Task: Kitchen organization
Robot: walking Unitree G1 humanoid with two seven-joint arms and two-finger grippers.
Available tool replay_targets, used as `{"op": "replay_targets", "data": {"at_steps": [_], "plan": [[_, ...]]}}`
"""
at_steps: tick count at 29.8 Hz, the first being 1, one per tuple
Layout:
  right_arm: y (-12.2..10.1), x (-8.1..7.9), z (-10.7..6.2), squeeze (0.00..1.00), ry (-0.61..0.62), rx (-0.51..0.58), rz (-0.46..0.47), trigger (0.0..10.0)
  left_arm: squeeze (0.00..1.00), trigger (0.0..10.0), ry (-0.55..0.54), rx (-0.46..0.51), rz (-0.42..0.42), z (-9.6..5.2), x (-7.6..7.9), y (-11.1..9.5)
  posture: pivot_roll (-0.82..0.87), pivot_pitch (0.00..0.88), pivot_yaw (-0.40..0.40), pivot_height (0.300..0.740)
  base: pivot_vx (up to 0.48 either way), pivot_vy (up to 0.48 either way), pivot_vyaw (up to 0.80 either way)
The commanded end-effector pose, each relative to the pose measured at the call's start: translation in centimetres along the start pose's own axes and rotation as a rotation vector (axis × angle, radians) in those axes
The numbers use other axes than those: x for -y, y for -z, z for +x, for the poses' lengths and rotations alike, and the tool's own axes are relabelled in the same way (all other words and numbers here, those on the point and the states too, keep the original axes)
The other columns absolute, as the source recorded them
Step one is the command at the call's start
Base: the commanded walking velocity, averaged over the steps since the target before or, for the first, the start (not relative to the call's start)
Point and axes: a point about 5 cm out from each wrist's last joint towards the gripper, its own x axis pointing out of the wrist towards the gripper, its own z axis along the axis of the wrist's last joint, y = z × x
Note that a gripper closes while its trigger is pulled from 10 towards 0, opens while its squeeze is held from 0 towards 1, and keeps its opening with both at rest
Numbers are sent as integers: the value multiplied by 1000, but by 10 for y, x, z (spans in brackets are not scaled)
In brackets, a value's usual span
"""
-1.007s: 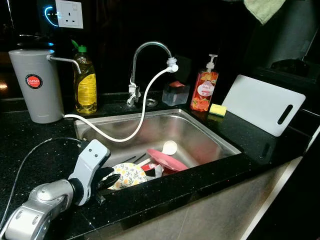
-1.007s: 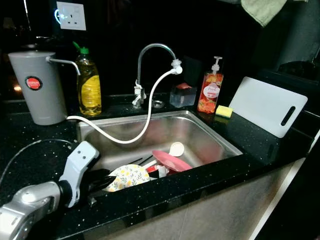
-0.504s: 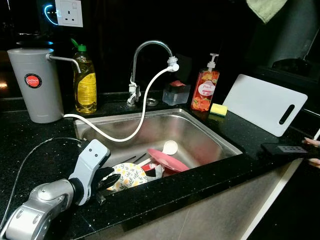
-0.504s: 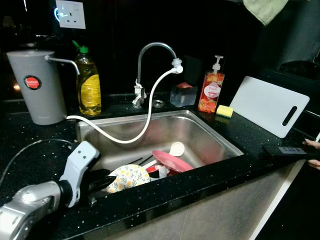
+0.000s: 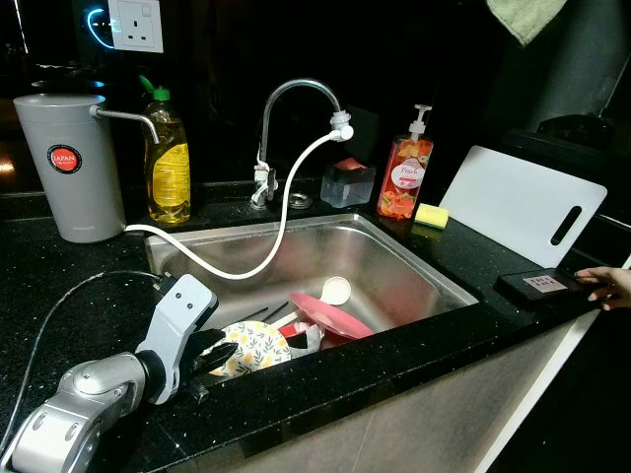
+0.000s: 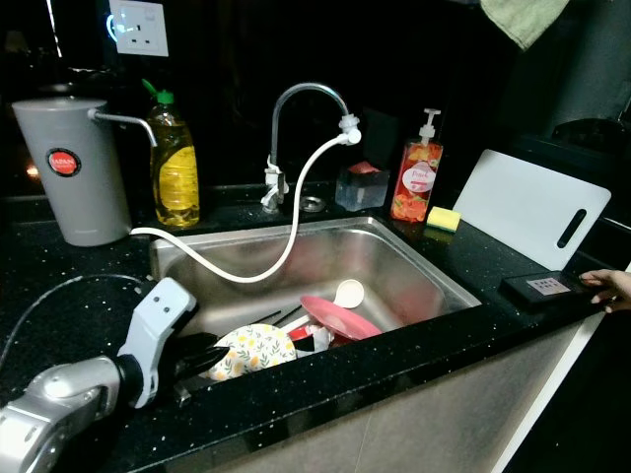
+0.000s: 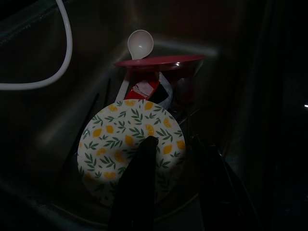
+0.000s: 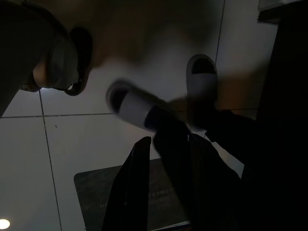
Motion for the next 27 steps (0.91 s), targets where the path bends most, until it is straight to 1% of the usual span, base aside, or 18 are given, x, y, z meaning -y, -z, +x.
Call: {"op": "replay_targets", "data": {"at_steps": [1, 10, 21, 23, 27], "plan": [[-1, 1, 0, 0, -3, 4, -12, 10000, 0, 10000, 29, -29, -21, 6, 6, 8, -30, 0, -108, 740, 0, 0, 0], [-3, 2, 0, 0, -3, 9, -11, 10000, 0, 10000, 31, -29, -21, 5, 6, 8, -30, 0, -105, 740, 0, 0, 0], [-4, -1, 1, 0, -1, 15, 11, 10000, 0, 10000, 34, -37, -26, 4, 5, 9, -29, 0, -72, 740, 0, 0, 0], [-3, -5, 1, 0, -7, 14, 21, 10000, 0, 10000, 37, -45, -26, 3, 4, 10, -27, 0, -55, 740, 0, 0, 0], [-1, -9, 1, 0, -12, 11, 27, 10000, 0, 10000, 40, -50, -25, 3, 4, 11, -27, 0, -51, 740, 0, 0, 0]]}}
